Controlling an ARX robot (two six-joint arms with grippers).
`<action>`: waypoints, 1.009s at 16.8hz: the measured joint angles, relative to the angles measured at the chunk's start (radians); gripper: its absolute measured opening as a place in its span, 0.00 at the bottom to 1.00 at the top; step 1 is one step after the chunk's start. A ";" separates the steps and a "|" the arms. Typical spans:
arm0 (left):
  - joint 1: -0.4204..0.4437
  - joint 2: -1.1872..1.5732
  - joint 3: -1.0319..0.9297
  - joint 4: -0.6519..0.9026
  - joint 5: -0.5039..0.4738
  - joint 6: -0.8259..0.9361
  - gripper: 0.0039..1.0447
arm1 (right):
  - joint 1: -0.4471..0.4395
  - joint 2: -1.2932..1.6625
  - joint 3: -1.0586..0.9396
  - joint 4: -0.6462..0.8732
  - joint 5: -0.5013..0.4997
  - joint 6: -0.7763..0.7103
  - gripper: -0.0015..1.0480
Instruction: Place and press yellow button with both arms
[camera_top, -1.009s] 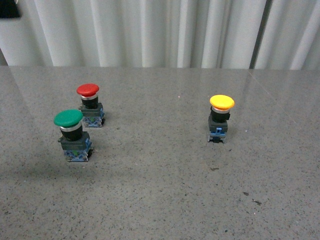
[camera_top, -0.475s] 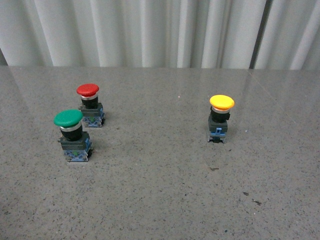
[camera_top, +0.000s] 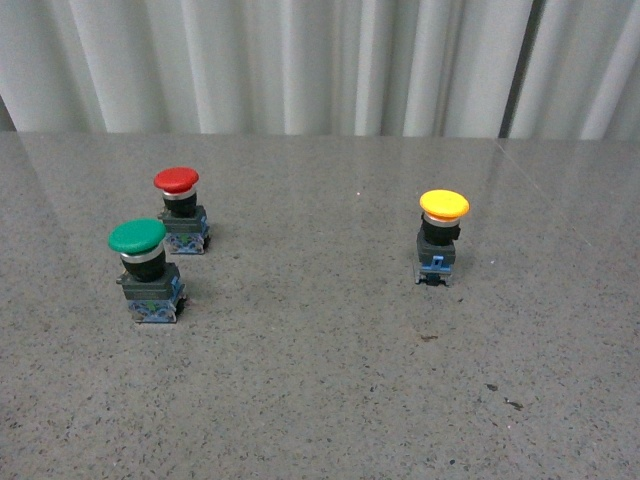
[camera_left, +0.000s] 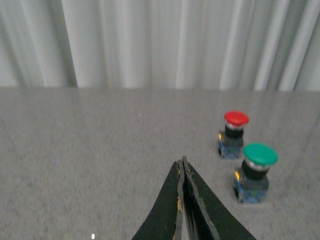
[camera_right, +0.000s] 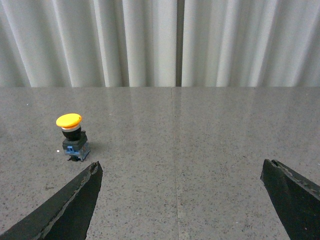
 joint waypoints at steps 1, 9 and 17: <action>0.000 -0.016 0.000 -0.019 -0.001 0.000 0.04 | 0.000 0.000 0.000 0.000 0.000 0.000 0.94; 0.000 -0.173 0.000 -0.158 0.000 0.000 0.04 | 0.000 0.000 0.000 0.000 0.000 0.000 0.94; 0.000 -0.330 0.000 -0.312 0.000 0.000 0.04 | 0.000 0.000 0.000 0.000 0.000 0.000 0.94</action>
